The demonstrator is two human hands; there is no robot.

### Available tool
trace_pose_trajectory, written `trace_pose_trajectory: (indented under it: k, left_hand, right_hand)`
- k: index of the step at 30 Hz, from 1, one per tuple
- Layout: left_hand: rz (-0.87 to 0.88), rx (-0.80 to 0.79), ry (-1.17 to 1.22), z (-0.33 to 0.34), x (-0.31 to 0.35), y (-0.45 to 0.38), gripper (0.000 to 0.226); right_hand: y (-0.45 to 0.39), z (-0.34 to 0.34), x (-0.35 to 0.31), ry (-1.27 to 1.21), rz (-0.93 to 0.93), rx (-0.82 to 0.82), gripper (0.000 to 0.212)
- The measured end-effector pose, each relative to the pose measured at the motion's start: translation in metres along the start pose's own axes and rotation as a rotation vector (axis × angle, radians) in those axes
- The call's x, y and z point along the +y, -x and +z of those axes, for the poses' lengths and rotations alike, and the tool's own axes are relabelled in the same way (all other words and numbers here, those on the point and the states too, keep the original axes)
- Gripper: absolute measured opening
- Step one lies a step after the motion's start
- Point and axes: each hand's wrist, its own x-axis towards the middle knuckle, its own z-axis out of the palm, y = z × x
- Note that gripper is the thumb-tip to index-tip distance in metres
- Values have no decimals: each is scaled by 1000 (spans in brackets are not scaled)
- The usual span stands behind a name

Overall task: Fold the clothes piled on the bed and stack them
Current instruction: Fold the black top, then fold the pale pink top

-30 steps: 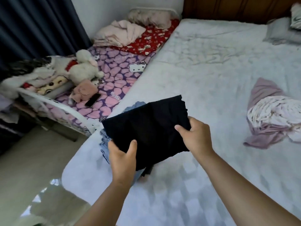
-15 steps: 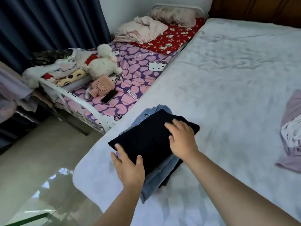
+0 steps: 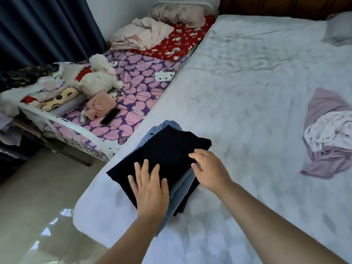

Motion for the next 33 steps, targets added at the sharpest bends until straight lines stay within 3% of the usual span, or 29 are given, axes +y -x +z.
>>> trace_pose_trajectory:
  k: [3, 6, 10, 13, 16, 24, 27, 30, 33]
  left_hand:
    - [248, -124, 198, 8, 36, 12, 39]
    - [260, -412, 280, 28, 77, 21, 32]
    - [241, -752, 166, 73, 128, 47, 34]
    - [442, -870, -29, 106, 158, 76, 39]
    - [559, -914, -91, 140, 185, 99, 39]
    - [488, -970, -104, 239, 261, 117, 40]
    - [491, -927, -103, 281, 300, 108, 43]
    - [414, -857, -81, 320, 342, 89, 49]
    - [323, -772, -32, 358, 377, 70, 53]
  right_hand:
    - [28, -17, 28, -12, 98, -4, 35]
    - [67, -31, 70, -61, 231, 33, 33]
    - [143, -48, 139, -60, 432, 52, 29]
    - [201, -56, 189, -62, 559, 36, 29]
    - [244, -59, 241, -42, 655, 9, 26]
    - [277, -71, 358, -75, 743, -3, 23]
    - [268, -81, 399, -153, 743, 29, 26]
    - [252, -92, 431, -239, 757, 76, 46]
    - [238, -98, 457, -284, 756, 144, 40]
